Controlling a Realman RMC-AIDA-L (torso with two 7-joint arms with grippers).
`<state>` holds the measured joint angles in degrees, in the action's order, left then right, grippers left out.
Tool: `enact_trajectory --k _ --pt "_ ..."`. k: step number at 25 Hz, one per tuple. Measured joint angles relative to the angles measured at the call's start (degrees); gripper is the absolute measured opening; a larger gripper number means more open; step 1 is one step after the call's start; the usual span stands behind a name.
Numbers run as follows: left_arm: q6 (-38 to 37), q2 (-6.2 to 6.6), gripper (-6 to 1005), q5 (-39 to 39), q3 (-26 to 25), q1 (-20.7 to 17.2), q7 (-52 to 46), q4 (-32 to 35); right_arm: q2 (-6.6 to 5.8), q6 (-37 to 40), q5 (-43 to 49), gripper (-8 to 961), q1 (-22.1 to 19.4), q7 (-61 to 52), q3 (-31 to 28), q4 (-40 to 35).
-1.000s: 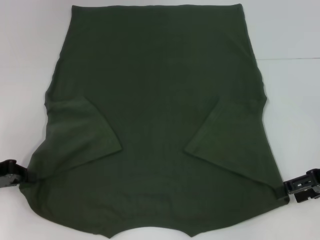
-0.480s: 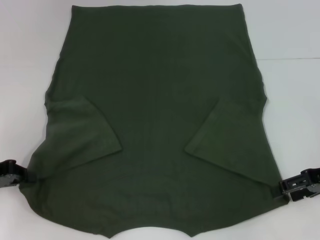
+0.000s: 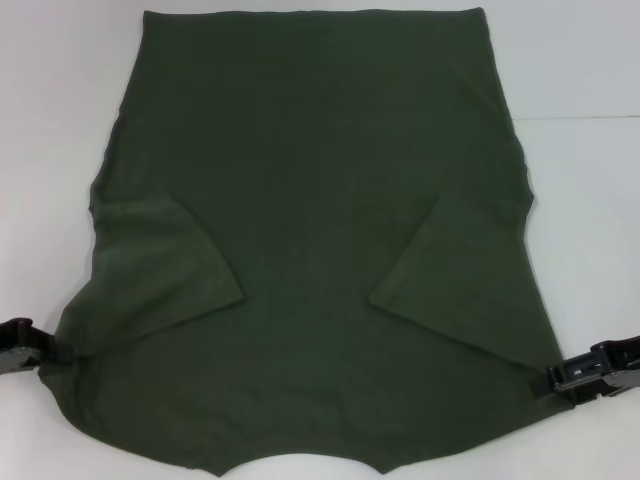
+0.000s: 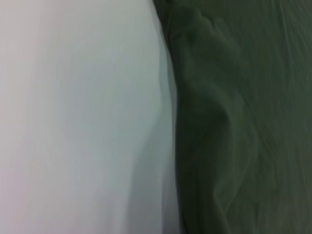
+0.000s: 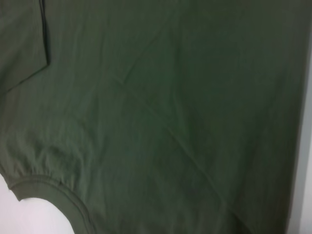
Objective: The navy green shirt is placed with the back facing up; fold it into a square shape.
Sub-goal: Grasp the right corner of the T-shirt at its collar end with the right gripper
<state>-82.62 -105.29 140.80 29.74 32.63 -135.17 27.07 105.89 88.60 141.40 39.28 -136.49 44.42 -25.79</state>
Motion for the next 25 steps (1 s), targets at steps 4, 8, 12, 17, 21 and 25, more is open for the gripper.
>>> enact_trajectory --k 4,8,12,17,21,25 --pt "-0.03 0.0 5 0.0 -0.04 0.12 0.0 0.0 0.28 0.28 -0.51 931 0.29 0.28 -0.78 0.03" --pt "-0.1 0.0 5 -0.07 -0.04 0.19 0.0 0.0 0.67 0.38 -0.58 930 0.84 0.44 -1.2 0.05" --pt "-0.14 0.0 5 -0.09 -0.07 0.25 0.0 0.0 0.85 0.47 -0.61 930 1.29 0.47 -1.24 0.05" --pt "-0.17 0.0 4 -0.09 -0.13 0.24 0.04 0.0 0.7 0.6 -0.42 930 1.4 0.3 -0.94 0.05" --pt "-0.17 0.0 4 -0.09 -0.13 0.24 0.07 0.0 0.21 0.61 0.01 931 1.42 0.07 -0.8 0.05" --pt "-0.26 0.0 4 -0.09 -0.12 0.12 0.13 0.0 -0.11 0.71 0.07 931 1.42 0.02 -0.75 0.05"
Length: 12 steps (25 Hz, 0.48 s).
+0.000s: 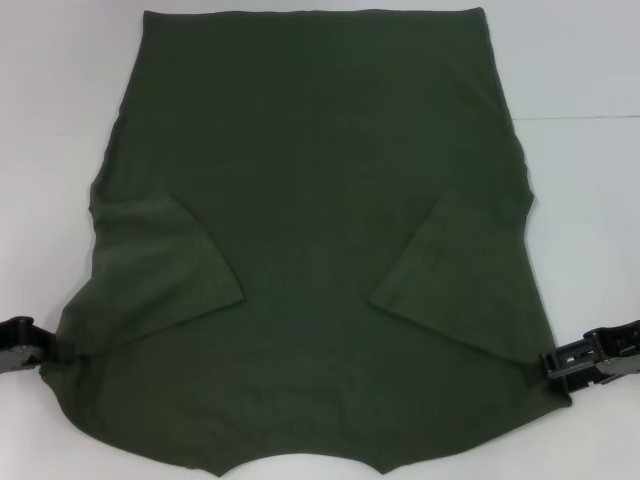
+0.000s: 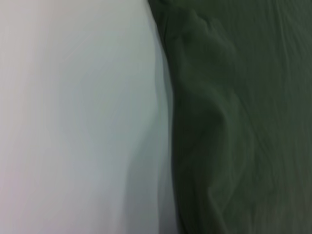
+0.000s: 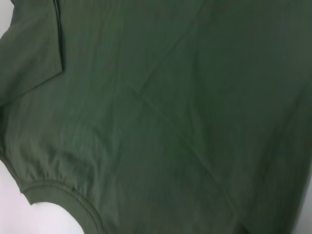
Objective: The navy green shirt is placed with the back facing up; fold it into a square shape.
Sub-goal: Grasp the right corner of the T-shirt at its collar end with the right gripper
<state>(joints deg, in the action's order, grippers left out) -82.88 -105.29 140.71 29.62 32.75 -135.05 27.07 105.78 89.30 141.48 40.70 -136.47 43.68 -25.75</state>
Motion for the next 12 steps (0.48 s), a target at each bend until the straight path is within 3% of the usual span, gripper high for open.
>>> enact_trajectory --k 12 --pt "-0.28 0.0 4 -0.07 0.0 0.05 -0.01 0.0 -1.03 0.87 0.03 930 -0.19 0.31 -0.25 -0.19"
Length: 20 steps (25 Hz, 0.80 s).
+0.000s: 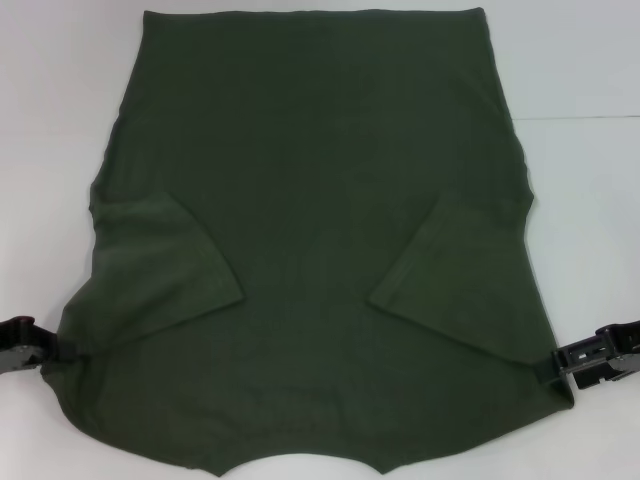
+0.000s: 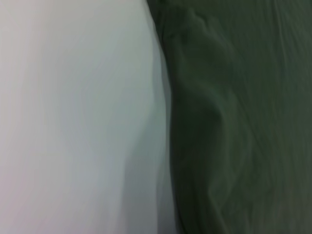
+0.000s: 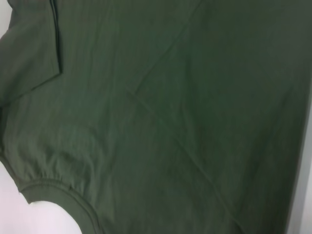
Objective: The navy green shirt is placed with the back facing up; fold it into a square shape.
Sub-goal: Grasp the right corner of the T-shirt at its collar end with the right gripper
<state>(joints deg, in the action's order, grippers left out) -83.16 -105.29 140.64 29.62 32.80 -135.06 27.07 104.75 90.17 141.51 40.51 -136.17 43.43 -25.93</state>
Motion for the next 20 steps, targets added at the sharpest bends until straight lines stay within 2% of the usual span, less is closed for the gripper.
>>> enact_trajectory --k 20 --pt "-0.07 -0.09 5 -0.02 -0.09 0.07 -0.18 0.0 -0.13 1.53 0.79 931 0.82 0.11 0.41 -0.41"
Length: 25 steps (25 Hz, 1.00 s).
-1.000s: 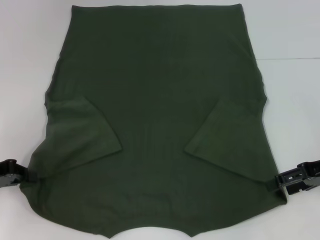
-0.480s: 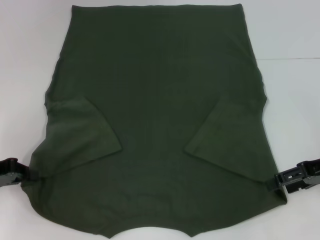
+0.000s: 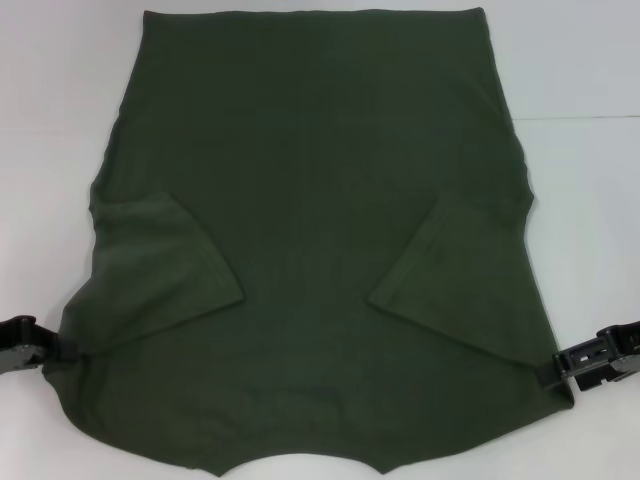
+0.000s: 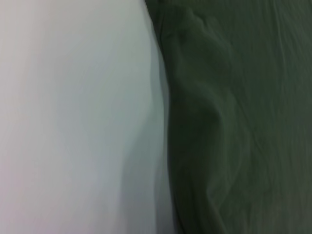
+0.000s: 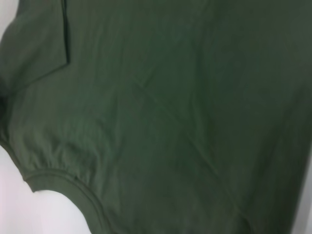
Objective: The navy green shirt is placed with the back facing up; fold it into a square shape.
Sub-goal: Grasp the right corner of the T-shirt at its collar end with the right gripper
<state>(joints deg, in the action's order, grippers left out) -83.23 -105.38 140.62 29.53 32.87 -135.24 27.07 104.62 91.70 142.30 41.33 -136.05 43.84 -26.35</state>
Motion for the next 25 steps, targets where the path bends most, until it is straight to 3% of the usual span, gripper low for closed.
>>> enact_trajectory --k 25 --pt "0.15 -0.07 4 -0.04 -0.09 0.0 -0.08 0.0 1.55 -2.88 0.61 931 1.14 -0.3 4.42 0.51"
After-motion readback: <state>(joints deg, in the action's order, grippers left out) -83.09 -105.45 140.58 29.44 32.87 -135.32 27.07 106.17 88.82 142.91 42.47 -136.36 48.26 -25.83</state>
